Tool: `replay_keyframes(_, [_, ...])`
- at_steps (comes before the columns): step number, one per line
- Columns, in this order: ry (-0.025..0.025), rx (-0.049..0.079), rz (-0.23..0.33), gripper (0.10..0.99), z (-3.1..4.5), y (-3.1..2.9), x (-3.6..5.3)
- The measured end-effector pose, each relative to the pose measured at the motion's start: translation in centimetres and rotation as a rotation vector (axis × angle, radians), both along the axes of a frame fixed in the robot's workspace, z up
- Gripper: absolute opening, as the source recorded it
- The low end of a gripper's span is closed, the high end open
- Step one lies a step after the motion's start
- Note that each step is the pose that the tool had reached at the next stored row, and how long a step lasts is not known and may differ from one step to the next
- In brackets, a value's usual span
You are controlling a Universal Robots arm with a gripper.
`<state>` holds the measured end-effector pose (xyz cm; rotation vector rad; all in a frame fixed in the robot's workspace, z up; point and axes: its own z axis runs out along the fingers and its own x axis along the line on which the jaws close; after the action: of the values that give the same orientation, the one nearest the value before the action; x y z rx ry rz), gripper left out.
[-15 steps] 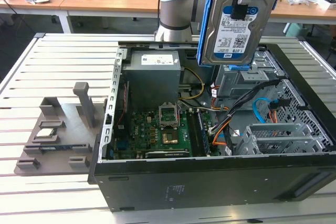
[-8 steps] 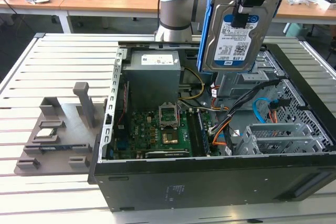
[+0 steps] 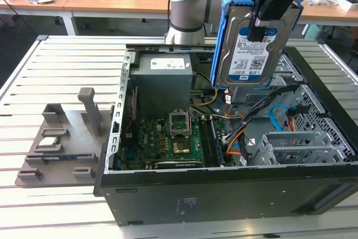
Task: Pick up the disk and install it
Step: 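Pick up the disk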
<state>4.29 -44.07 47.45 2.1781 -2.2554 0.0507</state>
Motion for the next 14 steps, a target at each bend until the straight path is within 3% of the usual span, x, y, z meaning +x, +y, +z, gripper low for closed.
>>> replay_keyframes(5, [0.0000, 0.000, 0.000, 0.357, -0.60, -0.89, 0.00])
replay_keyframes(14, [0.0000, 0.000, 0.000, 0.357, -2.03, -3.04, -0.05])
